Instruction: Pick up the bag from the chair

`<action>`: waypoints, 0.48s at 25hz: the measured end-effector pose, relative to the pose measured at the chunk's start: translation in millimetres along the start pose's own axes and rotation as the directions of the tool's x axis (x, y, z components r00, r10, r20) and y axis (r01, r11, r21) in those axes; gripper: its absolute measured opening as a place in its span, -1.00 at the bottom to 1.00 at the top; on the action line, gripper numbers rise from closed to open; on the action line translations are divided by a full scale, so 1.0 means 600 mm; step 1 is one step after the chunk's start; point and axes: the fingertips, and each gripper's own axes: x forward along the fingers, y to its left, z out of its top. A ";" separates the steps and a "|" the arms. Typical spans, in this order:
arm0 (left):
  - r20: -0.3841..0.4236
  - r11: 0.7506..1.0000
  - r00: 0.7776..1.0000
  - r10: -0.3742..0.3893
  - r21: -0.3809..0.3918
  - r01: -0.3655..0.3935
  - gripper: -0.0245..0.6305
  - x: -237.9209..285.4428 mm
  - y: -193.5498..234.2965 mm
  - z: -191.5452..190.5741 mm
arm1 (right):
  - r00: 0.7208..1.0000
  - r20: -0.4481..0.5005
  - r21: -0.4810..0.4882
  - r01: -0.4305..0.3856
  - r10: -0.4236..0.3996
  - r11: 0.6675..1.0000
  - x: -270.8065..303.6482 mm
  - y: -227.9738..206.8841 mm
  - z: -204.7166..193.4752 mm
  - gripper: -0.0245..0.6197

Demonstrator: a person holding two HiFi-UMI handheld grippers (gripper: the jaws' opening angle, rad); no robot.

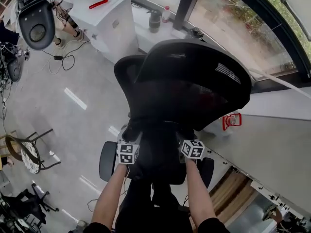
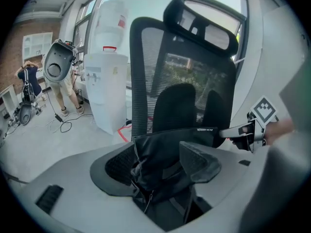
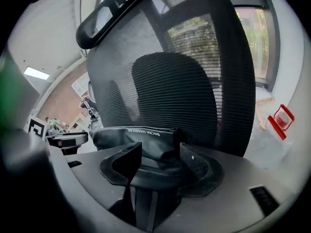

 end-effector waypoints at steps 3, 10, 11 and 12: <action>-0.006 1.000 1.000 -0.003 -0.009 0.002 -0.10 0.015 0.010 0.004 | 1.000 -0.025 0.024 -0.016 0.017 1.000 0.021 -0.012 -0.007 -0.22; -0.025 1.000 1.000 0.016 -0.025 -0.017 -0.11 0.043 0.043 0.005 | 0.998 -0.039 0.030 -0.051 0.052 0.998 0.049 -0.010 -0.009 -0.21; -0.030 0.999 0.999 0.017 -0.037 -0.019 -0.11 0.047 0.047 0.002 | 0.998 -0.042 0.033 -0.052 0.053 0.998 0.053 -0.009 -0.012 -0.21; -0.031 0.999 0.999 0.013 -0.048 -0.014 -0.11 0.050 0.046 0.001 | 0.998 -0.040 0.034 -0.052 0.054 0.998 0.055 -0.009 -0.012 -0.21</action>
